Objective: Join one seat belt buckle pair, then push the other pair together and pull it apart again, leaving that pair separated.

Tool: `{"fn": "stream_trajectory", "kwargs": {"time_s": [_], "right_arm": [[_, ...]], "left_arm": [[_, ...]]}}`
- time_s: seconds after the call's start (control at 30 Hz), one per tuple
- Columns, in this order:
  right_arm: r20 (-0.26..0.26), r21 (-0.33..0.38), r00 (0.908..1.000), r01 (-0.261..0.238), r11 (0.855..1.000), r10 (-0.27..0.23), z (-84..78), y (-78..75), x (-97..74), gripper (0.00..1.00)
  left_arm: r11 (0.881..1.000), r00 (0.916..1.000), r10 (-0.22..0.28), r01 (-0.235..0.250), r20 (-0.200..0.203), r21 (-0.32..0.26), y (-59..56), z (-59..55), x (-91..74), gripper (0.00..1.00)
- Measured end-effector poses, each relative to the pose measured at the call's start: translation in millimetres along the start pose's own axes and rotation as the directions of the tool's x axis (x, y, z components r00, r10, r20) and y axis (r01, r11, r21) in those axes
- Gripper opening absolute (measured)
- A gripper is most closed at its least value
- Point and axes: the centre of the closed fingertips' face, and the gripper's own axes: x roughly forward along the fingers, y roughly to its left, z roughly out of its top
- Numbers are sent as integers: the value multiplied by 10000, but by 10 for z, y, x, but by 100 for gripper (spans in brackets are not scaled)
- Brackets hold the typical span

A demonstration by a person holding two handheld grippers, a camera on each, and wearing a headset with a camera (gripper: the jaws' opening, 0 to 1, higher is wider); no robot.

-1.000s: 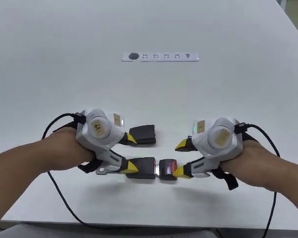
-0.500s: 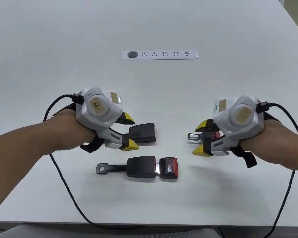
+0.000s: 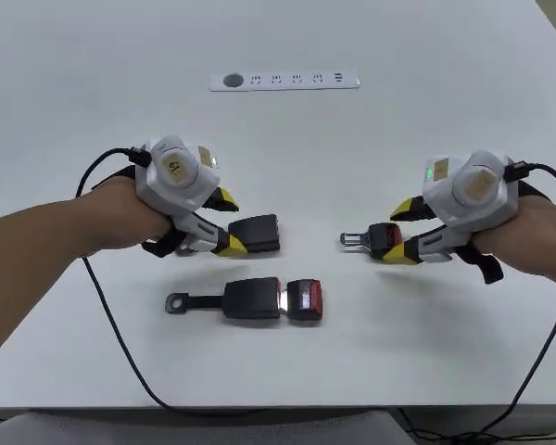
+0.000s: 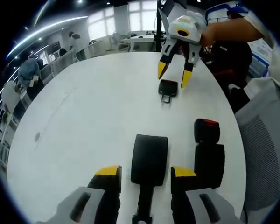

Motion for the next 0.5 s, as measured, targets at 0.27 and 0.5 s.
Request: {"fn": "stream_trajectory", "kwargs": {"time_s": [0.27, 0.5], "right_arm": [[-53, 91, 9997, -219, 9997, 220, -63, -67, 121, 36], [-199, -316, 9976, -668, 9973, 662, -15, -32, 218, 34]], "left_arm": [[9982, 9982, -604, 604, 29, -2, -82, 8, 72, 38], [9963, 9971, -733, 740, -180, 425, -65, -23, 148, 36]]}}
